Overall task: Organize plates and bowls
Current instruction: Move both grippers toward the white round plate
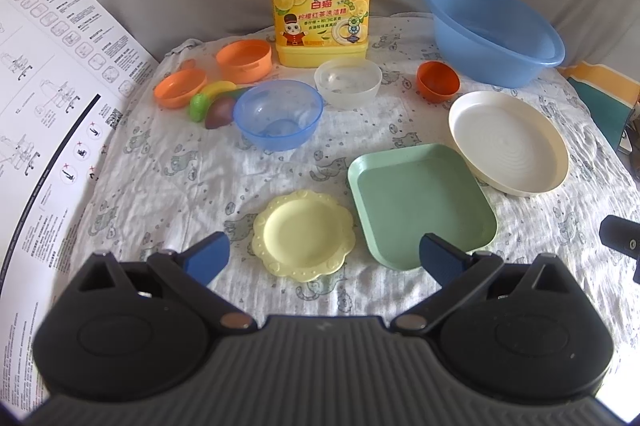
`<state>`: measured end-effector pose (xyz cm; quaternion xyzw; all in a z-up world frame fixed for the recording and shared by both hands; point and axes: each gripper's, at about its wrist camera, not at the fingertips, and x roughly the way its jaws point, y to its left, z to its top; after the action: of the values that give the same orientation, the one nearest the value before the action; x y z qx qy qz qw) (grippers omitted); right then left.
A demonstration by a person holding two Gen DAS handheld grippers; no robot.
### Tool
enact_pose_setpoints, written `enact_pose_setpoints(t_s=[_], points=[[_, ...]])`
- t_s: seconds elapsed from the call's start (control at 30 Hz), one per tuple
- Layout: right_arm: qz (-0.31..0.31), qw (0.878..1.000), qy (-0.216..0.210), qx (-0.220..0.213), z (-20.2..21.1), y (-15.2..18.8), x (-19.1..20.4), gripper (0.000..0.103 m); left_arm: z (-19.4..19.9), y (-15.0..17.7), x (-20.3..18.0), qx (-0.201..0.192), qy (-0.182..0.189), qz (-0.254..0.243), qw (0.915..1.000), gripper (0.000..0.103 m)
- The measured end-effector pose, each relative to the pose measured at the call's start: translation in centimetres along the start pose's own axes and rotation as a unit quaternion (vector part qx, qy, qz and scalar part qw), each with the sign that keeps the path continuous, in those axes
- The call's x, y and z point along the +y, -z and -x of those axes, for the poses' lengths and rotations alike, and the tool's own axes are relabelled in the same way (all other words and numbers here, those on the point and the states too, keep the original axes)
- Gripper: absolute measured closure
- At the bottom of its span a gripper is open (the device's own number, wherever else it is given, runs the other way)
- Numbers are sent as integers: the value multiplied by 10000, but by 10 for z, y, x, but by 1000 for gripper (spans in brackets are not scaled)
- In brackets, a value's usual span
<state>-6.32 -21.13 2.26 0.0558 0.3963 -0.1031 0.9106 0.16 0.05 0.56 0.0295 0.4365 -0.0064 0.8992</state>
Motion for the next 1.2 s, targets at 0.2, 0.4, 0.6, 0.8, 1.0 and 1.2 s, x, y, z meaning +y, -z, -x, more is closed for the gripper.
enact_pose_setpoints(t_s=[0.2,0.4,0.6,0.8,1.0,1.2], points=[[-55,10000,21,36,-2,-1,-2,0,0,-1,-3,24,-7,-33,10000,0],[-89,9999,24,76,-5,-3,-2,0,-1,-2,-6,13,12,-75,10000,0],[-130,9999,17,106,-8,-4,-4,0,-4,-3,-10,22,17,-138,9999,0],[-167,9997,8,154,-11,-4,-5,0,-5,-3,-11,42,28,-186,9998,0],[-189,9996,-2,205,-14,-4,-5,0,-8,-3,-13,73,35,-219,9997,0],[-260,9993,-85,246,-19,-4,-7,0,-14,-4,-15,110,35,-261,9996,0]])
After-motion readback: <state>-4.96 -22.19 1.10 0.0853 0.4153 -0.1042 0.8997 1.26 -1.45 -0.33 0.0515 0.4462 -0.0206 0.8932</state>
